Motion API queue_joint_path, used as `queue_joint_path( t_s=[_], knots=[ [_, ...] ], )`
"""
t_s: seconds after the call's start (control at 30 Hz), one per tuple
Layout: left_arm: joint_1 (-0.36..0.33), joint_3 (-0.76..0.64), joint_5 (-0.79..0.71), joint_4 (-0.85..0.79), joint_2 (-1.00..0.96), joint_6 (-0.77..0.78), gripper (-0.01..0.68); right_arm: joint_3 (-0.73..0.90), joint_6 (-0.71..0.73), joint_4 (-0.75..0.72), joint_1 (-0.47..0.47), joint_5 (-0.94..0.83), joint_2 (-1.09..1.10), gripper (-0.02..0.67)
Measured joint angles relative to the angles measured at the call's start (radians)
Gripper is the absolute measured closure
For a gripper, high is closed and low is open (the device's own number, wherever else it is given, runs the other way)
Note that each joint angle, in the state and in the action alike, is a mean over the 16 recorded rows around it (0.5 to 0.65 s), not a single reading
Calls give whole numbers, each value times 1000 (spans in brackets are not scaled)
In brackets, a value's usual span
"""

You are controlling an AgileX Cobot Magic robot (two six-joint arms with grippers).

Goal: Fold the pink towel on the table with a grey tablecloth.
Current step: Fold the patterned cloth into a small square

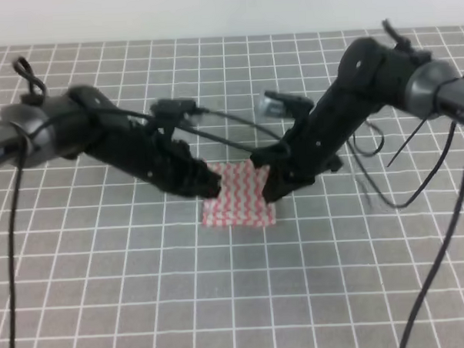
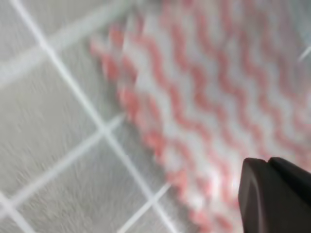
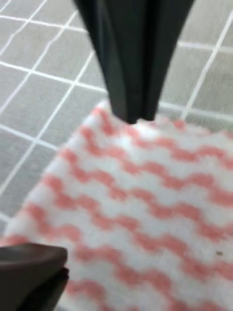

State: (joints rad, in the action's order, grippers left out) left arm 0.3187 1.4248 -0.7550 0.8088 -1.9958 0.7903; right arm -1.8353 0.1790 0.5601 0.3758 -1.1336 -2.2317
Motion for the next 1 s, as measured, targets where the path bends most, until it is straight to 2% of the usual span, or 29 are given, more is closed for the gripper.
queue_joint_path(
  t_s=[0.23, 0.47, 0.77, 1.0],
  knots=[
    [1, -68, 97, 4, 136, 14, 673, 18, -22, -89, -13, -2, 87, 650],
    [1, -221, 242, 34, 317, 43, 673, 106, -34, -142, -27, 41, 200, 650],
    [1, -495, 462, 146, 627, 127, 673, 348, -21, -125, -30, 233, 433, 650],
    [1, -704, 562, 215, 924, 191, 673, 563, 13, -70, -30, 423, 663, 650]
  ],
)
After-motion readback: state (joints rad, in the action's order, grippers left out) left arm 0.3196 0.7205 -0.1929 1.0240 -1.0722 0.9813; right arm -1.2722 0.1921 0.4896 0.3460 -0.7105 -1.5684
